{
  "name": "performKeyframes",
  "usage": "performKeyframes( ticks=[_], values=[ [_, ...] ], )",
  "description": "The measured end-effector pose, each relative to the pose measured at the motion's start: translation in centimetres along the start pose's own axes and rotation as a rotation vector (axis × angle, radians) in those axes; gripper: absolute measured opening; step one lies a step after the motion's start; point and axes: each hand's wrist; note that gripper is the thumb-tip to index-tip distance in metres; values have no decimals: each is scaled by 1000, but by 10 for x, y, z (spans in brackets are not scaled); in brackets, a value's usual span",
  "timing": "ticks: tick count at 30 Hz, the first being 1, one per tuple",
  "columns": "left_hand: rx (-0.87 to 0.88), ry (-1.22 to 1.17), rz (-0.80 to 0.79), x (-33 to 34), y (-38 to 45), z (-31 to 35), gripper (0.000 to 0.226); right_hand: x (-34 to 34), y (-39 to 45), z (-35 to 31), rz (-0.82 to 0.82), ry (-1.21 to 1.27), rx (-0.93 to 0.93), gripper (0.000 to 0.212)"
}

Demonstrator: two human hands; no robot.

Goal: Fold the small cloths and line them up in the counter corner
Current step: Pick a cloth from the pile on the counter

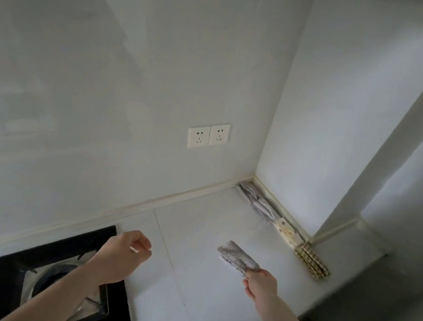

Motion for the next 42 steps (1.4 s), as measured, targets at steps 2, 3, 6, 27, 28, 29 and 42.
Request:
performKeyframes(
  ticks=[2, 3, 6, 27, 28, 29, 42],
  values=[
    [-28, 0, 30, 2, 19, 10, 5, -1, 33, -13, -13, -13, -7, 12],
    [-43, 0, 44, 4, 28, 17, 4, 0, 49, -21, -22, -6, -9, 9],
    [-87, -15, 82, 16, 52, 38, 3, 7, 95, -44, -50, 12, -27, 7],
    [-332, 72, 98, 64, 91, 32, 10, 74, 247, -30, -192, 103, 267, 24],
    [-334, 70, 107, 63, 91, 33, 10, 78, 259, -28, -192, 114, 259, 24],
    [-335, 64, 114, 63, 91, 34, 11, 81, 274, -23, -196, 140, 250, 25],
    [-371, 14, 78, 62, 71, 18, 12, 116, 263, -102, -391, 158, 155, 41]
  ],
)
Point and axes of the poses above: each hand's wrist, its own y-axis towards the middle knuckle, its own x-axis out of the palm, z = x × y, and after that the axes turned 13 degrees about -x, right-handed
